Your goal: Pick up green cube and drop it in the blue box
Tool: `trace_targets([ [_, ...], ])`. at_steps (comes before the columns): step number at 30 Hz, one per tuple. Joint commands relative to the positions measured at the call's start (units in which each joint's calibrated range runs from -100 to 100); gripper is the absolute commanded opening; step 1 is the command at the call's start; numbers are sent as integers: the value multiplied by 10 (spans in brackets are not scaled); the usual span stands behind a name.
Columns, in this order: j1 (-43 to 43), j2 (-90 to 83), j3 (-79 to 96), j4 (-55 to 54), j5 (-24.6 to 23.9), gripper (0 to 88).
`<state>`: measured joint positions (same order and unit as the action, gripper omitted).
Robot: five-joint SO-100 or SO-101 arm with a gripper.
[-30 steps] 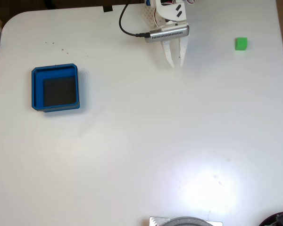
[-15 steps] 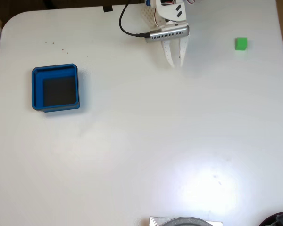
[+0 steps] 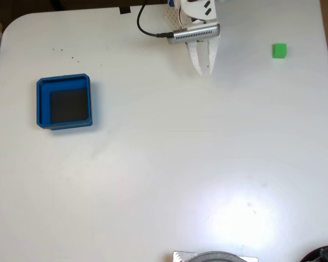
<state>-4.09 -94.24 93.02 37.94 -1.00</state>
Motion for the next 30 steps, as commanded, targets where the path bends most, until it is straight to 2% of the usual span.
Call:
trace_targets([
  [1, -2, 33, -64, -13, -1, 21],
  [30, 0, 282, -371, -13, -1, 21],
])
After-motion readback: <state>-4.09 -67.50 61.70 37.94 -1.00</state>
